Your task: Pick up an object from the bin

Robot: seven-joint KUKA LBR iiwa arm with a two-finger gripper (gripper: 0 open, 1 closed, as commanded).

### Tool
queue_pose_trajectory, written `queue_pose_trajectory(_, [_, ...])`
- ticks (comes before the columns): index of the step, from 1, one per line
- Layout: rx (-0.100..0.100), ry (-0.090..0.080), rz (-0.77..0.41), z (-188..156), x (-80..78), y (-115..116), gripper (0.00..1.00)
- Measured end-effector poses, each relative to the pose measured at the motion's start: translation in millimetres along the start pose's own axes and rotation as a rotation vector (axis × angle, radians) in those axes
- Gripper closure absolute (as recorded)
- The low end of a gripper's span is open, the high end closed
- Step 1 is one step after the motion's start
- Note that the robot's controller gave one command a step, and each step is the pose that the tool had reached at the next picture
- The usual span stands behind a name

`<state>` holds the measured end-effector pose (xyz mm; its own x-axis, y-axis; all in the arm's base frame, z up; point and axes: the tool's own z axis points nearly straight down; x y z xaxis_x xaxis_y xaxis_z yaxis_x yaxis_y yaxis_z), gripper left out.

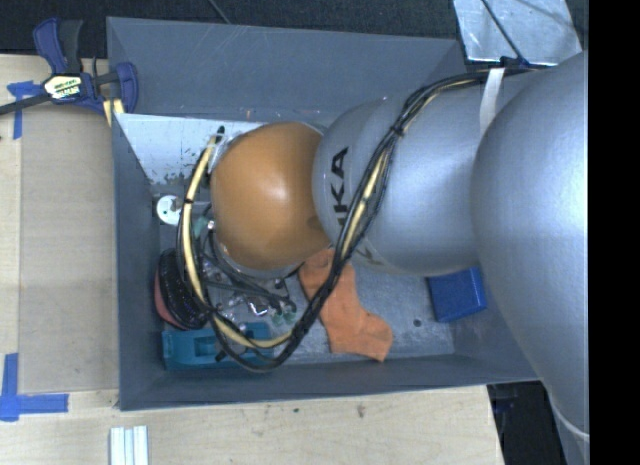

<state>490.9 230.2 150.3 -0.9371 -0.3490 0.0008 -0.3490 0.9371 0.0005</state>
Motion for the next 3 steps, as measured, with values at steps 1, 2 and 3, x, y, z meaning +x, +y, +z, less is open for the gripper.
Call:
queue_pose_trajectory(1, [0.004,-0.002,0.308,66,-58.6,-16,0.00])
queue_pose_trajectory(2, [0.017,-0.088,-0.104,63,-16.9,-14,1.00])
queue_pose_trajectory(3, [0.016,-0.087,-0.103,63,-16.9,-14,1.00])
